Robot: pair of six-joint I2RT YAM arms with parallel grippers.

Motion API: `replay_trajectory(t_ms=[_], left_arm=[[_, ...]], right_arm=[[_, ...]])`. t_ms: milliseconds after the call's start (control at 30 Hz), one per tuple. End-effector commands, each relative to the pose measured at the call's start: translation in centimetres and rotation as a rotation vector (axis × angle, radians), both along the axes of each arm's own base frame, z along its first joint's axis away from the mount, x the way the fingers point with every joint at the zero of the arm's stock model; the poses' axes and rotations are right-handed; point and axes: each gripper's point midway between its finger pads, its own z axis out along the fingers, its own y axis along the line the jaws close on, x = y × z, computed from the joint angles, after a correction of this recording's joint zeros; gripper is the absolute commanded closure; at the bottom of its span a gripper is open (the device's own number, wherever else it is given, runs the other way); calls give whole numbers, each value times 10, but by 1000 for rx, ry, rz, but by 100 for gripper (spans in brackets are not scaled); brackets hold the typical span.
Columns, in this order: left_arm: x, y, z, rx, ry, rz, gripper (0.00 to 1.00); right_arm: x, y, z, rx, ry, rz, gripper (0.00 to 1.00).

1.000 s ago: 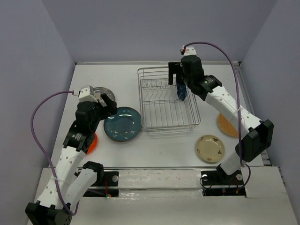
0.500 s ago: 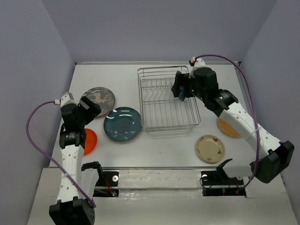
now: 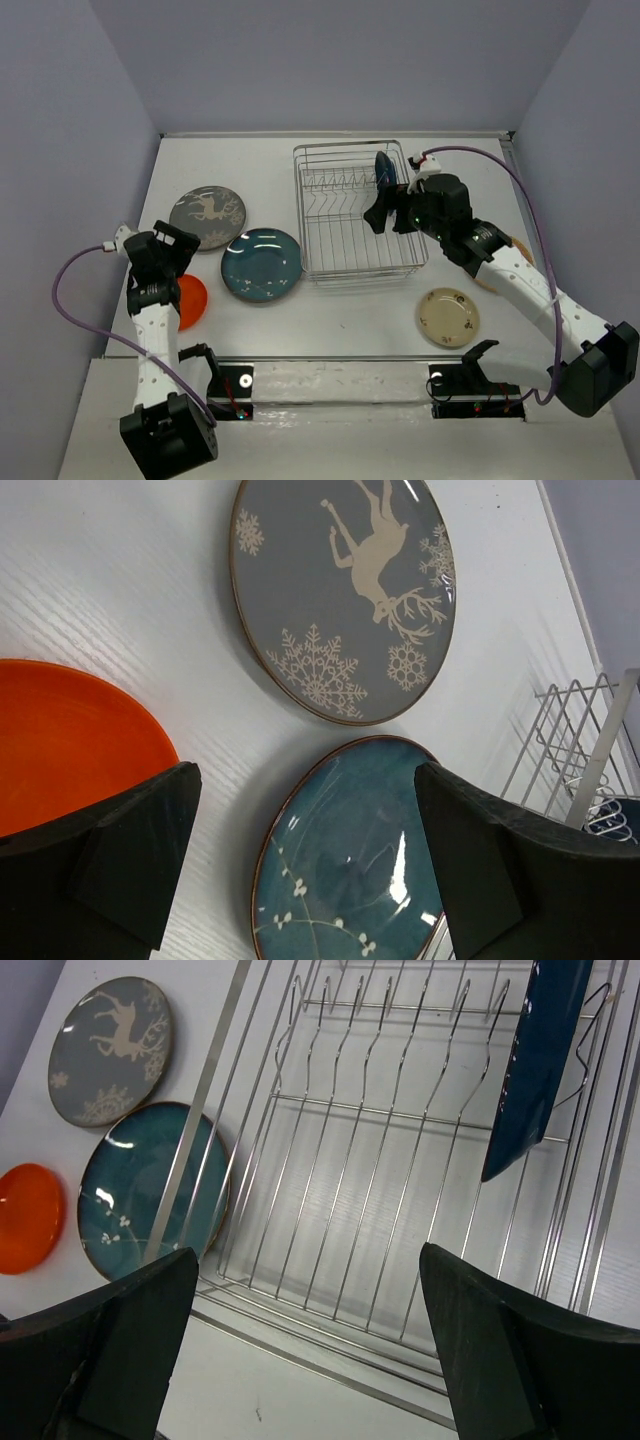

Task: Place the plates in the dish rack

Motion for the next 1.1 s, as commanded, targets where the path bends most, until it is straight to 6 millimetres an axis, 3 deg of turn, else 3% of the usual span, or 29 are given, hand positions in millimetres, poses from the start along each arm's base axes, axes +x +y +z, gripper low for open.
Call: replay_trajectory(t_ms=[0, 233, 733, 1067], left_arm=[[9, 6, -10, -58, -26, 69, 1], [17, 7, -51, -157, 17, 134, 1], [55, 17, -67, -186, 19, 135, 14], [79, 21, -77, -238, -16, 145, 32]], right_arm=[[-5, 8, 31, 103, -92, 48, 3], [-13, 14, 24, 122, -85, 96, 4], [-16, 14, 16, 106, -86, 117, 5], [-14, 19, 11, 112, -73, 131, 6]])
